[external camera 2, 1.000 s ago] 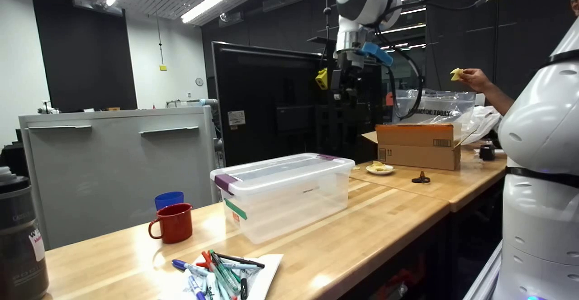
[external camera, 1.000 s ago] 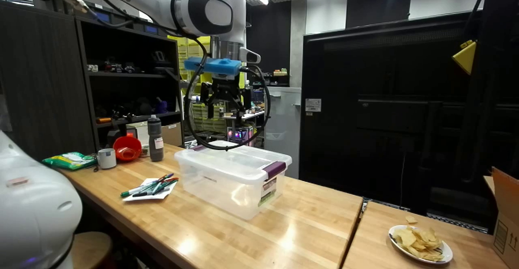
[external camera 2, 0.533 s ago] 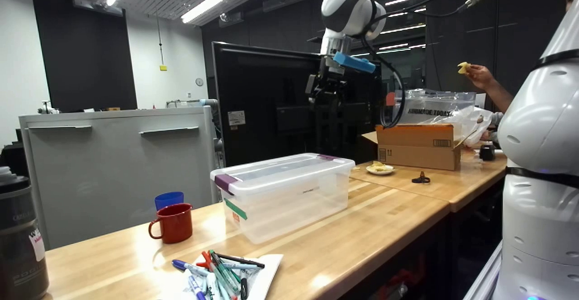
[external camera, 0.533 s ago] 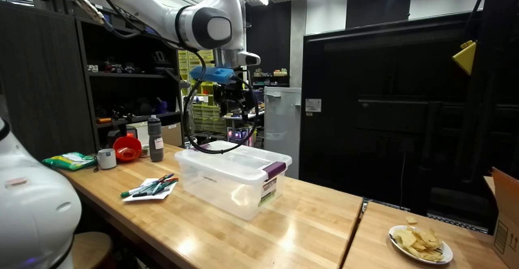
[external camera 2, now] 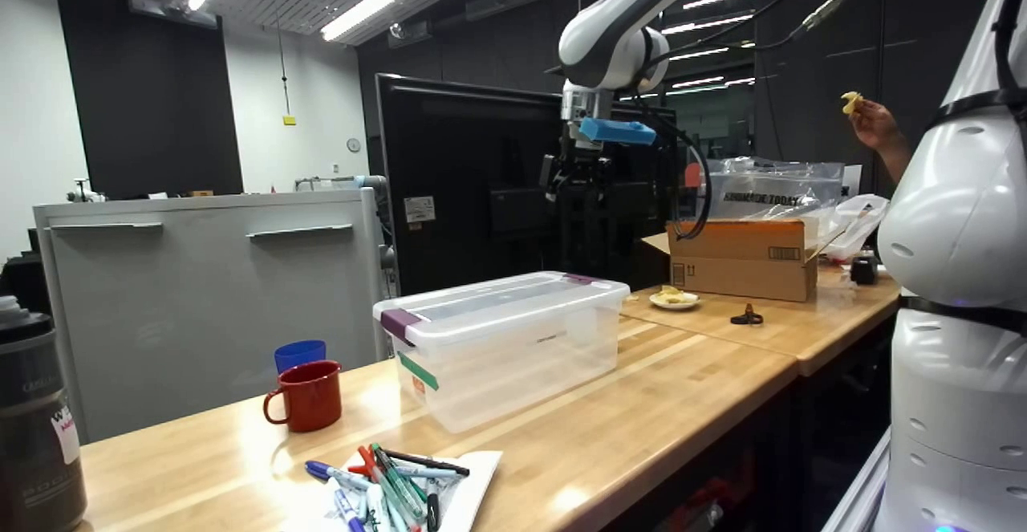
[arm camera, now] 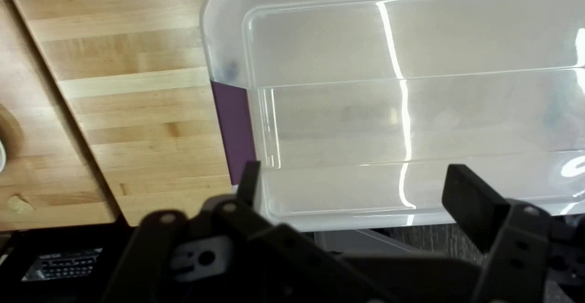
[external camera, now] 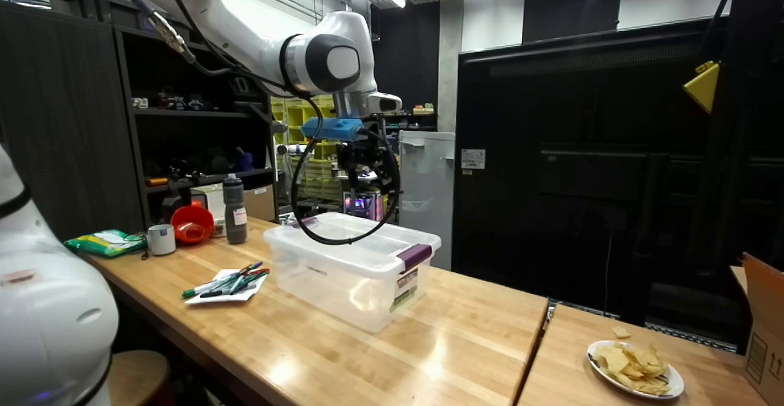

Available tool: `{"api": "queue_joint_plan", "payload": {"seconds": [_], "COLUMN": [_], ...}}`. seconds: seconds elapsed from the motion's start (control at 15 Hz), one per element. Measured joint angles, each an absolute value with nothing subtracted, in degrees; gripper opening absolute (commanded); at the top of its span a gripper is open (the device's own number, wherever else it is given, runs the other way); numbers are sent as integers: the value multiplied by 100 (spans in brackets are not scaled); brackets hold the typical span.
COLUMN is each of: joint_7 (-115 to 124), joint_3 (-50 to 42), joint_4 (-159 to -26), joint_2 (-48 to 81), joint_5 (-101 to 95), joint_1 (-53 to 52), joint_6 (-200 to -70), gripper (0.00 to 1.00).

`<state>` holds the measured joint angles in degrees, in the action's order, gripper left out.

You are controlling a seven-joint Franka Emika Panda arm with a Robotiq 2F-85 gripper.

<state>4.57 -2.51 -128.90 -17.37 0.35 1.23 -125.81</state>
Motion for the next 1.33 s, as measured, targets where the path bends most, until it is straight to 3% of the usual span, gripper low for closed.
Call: {"api": "queue_joint_plan", "payload": {"seconds": [0.6, 1.33], "joint_7": [148, -361], "joint_3": [-295, -570], "joint_4": [-12340, -10368], "joint_2": [-1545, 281], "joint_5": [-560, -688], "joint_1": [300, 464], "joint_6": [-12314, -11151], "gripper": [100, 100]}}
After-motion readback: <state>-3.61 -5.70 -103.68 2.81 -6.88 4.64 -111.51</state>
